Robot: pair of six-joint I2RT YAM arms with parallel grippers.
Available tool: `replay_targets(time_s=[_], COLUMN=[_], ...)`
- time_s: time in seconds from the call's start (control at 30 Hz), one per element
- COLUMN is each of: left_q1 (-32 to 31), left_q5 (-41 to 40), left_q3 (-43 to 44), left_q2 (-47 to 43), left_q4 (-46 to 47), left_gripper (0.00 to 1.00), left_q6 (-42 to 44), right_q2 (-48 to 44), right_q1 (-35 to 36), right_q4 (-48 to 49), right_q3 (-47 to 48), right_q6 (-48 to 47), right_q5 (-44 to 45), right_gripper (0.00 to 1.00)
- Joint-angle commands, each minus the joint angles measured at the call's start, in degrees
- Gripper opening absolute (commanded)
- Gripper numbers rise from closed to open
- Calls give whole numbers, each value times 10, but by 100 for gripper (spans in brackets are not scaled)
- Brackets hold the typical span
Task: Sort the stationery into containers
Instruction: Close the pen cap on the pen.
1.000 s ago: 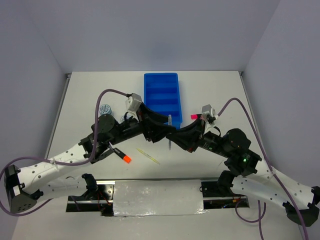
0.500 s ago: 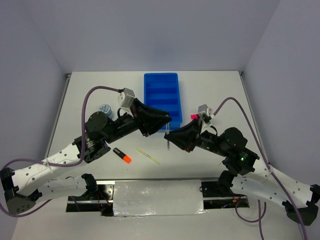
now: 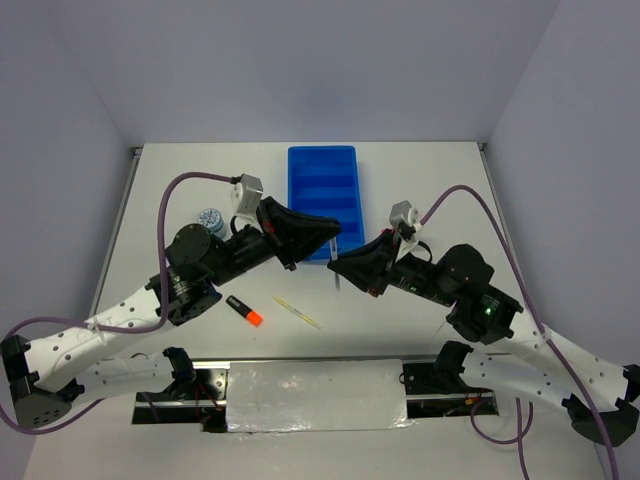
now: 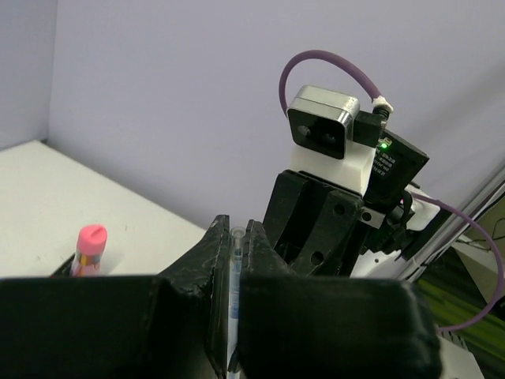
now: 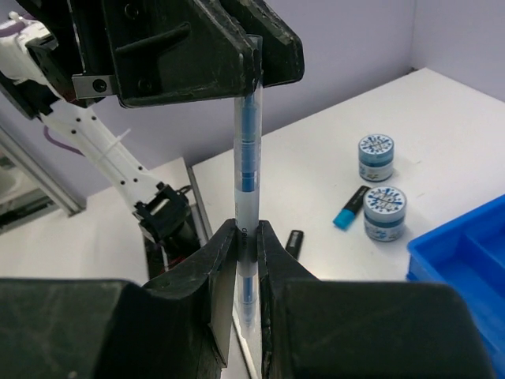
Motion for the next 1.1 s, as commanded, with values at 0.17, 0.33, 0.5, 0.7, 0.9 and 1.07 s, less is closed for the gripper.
replay_targets(time_s=[0.17, 0.33, 0.5, 0.7, 0.9, 1.07], left_q1=[-14, -41, -46, -47, -52, -62], left_q5=[51, 25, 24, 20, 26, 10], left_q3=[-95, -116, -142, -180, -185, -194], left_q2=[8, 8, 10, 4, 11, 21], left_q4=[-12, -26, -21, -9, -6, -11], left_gripper=[0, 0, 0, 0, 0, 0], left_q6=[-10, -4, -13, -26, -28, -28], right_q2=[57, 101, 109, 110, 132, 148], right_q1=[0, -1, -2, -6, -6, -13], right_q4=[65, 58, 48, 26, 15, 19], right_q3=[161, 226, 263, 300, 339, 378], right_q6=[-97, -110, -117, -123, -114, -93], right_q5=[20, 9, 11, 26, 18, 39], right_gripper=[0, 0, 0, 0, 0, 0])
